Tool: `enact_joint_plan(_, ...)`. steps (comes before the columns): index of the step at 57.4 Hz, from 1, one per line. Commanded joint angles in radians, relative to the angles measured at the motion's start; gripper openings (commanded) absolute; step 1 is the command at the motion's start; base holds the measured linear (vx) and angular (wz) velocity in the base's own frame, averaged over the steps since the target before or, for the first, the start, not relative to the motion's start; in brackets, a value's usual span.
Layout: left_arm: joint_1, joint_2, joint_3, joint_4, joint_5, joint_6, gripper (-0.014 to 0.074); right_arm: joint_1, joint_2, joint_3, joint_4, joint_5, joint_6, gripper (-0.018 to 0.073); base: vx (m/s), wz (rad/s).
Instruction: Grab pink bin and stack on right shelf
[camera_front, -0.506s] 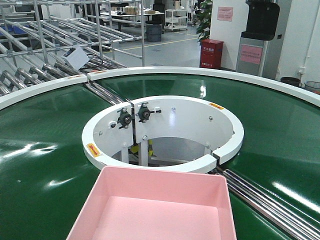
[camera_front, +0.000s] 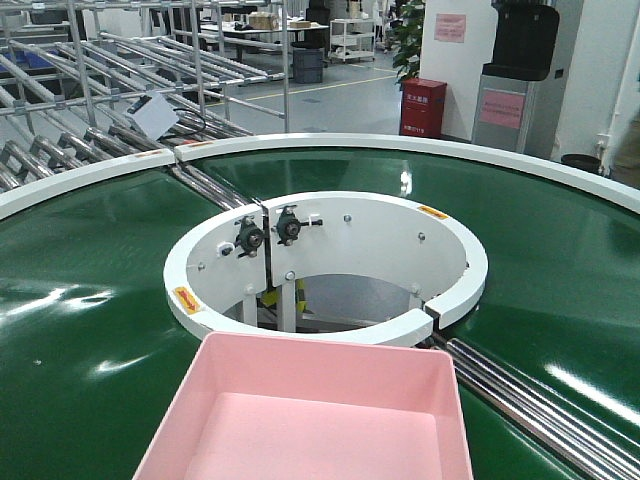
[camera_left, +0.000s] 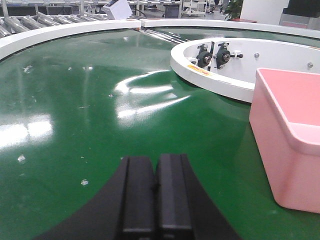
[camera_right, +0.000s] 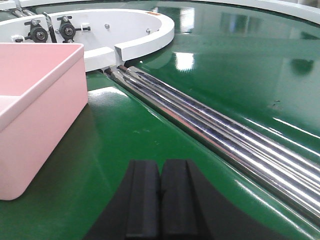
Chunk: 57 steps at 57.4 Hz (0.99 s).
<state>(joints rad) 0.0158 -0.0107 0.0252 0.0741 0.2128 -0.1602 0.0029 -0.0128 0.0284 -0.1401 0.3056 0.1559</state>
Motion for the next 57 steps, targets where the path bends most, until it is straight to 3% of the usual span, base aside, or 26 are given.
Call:
enact_joint_plan(1, 0.003, 0.015, 0.010, 0.000, -0.101, -0.007, -0.0008, -0.004, -0.008, 0.003, -0.011, -0.082, -0.006, -0.0012, 0.00, 0.00)
enact_joint_plan(18, 0.003, 0.015, 0.010, -0.001, -0.207, -0.007, -0.0008, -0.004, -0.008, 0.003, -0.011, -0.156, -0.011, -0.0012, 0.00, 0.00)
enact_joint_plan(30, 0.003, 0.015, 0.005, -0.001, -0.574, -0.007, -0.0008, -0.005, -0.008, 0.002, -0.015, -0.401, -0.022, -0.0012, 0.00, 0.00)
enact_joint_plan(33, 0.003, 0.015, -0.015, -0.001, -0.619, -0.007, -0.0008, -0.005, -0.008, -0.009, -0.016, -0.476, -0.026, -0.0012, 0.00, 0.00)
enact_joint_plan(37, 0.003, 0.019, -0.100, 0.007, -0.570, 0.000, -0.0008, -0.005, 0.003, -0.058, -0.016, -0.479, -0.026, -0.0012, 0.00, 0.00)
enact_joint_plan(50, 0.003, 0.185, -0.525, 0.010, -0.184, 0.111, -0.0008, -0.004, 0.212, -0.421, -0.036, -0.224, -0.026, -0.0012, 0.00, 0.00)
enact_joint_plan(57, 0.003, 0.322, -0.616, 0.010, -0.125, 0.135, -0.0001, -0.004, 0.350, -0.531, -0.037, -0.151, -0.026, -0.0010, 0.00, 0.00)
